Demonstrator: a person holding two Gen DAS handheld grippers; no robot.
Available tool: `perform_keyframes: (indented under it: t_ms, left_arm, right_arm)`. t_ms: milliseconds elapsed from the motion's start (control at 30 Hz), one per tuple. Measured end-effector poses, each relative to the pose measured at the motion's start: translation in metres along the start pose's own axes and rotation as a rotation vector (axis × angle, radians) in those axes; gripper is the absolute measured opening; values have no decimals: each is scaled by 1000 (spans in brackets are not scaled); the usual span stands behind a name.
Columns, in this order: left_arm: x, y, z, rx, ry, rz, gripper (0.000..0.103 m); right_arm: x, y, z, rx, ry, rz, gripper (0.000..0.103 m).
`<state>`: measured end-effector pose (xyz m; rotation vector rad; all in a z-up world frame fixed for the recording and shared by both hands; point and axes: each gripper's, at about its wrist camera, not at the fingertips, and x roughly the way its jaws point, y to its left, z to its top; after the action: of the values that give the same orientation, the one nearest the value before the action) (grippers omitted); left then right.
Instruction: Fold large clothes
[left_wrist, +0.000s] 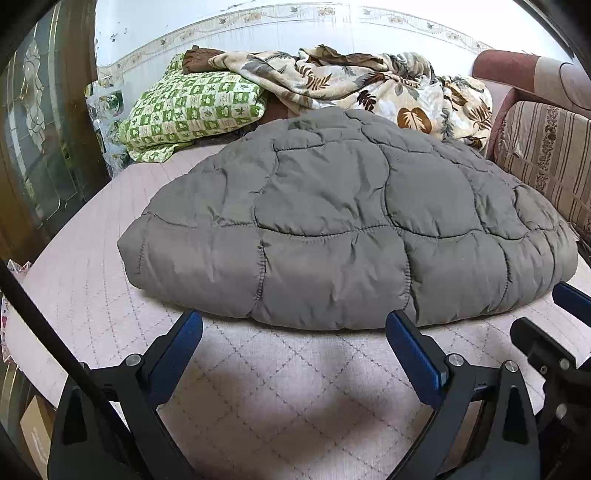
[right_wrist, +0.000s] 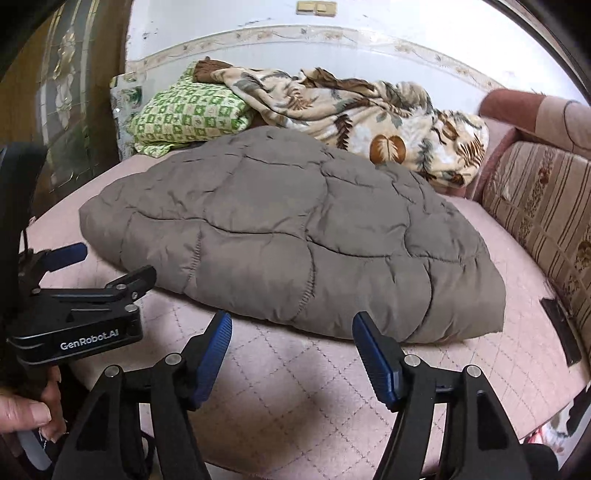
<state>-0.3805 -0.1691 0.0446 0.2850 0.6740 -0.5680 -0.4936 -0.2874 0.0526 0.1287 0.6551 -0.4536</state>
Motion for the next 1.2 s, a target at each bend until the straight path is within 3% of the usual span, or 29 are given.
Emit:
perform_keyframes:
  t_ms: [833, 1000, 1200]
  left_arm:
    - [15, -1, 0, -8, 59, -4, 100]
    - [6, 19, 12, -80, -13, 9, 100]
    - [31, 32, 9, -156, 111, -34, 100]
  right_arm:
    - [21, -8, -4, 58, 94, 12, 72]
    - [18, -26, 2, 120, 56, -17, 72]
    - [36, -41, -4, 188, 146, -34, 72]
